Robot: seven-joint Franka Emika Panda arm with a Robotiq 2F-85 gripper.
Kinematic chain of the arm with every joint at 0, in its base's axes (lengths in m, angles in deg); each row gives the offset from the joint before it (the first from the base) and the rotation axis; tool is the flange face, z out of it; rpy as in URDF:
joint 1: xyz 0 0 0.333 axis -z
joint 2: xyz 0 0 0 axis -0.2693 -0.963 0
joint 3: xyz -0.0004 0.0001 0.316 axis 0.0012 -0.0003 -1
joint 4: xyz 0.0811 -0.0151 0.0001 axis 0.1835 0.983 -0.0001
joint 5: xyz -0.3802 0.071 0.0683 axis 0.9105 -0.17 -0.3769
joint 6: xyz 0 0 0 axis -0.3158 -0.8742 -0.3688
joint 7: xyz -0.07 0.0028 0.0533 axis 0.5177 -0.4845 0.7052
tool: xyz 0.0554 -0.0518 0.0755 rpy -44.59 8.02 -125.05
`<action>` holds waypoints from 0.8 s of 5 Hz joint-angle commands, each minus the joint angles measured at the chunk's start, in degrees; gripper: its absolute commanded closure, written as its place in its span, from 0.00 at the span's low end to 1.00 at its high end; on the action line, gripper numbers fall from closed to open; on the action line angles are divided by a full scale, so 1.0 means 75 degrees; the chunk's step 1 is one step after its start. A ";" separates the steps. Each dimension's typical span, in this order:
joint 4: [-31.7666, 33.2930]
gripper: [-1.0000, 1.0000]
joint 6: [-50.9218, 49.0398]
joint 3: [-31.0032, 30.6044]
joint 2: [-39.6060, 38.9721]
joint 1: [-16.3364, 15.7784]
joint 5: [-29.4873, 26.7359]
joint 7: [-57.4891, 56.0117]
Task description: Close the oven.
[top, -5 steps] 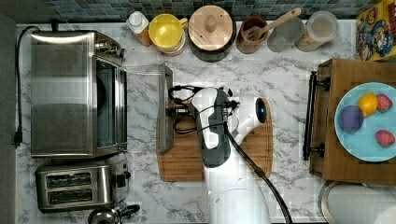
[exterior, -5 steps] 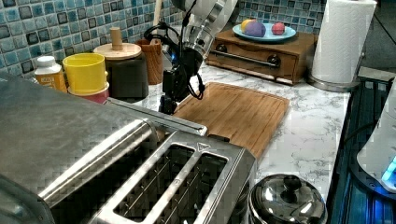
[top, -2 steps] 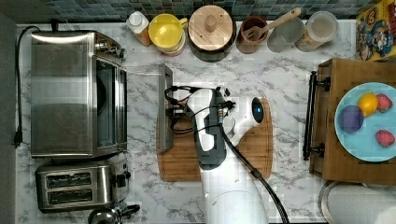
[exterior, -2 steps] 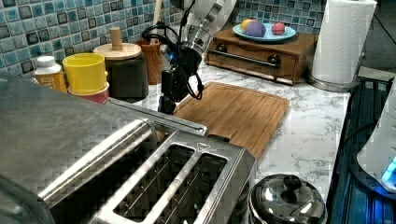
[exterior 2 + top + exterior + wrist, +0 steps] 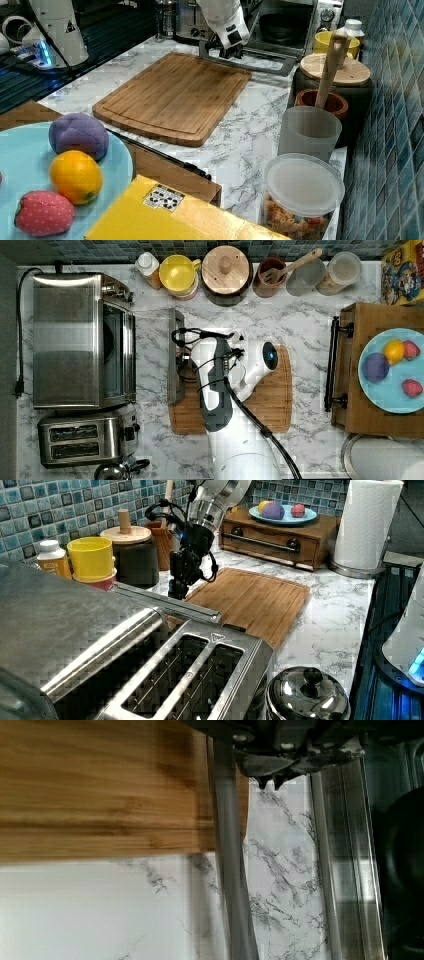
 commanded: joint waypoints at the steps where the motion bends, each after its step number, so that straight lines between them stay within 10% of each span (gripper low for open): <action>1: -0.1133 1.00 -0.0092 -0.1386 0.1237 -0.1390 0.0811 0.1573; 4: -0.1588 1.00 0.0072 -0.1813 0.1254 -0.1715 0.2614 0.3412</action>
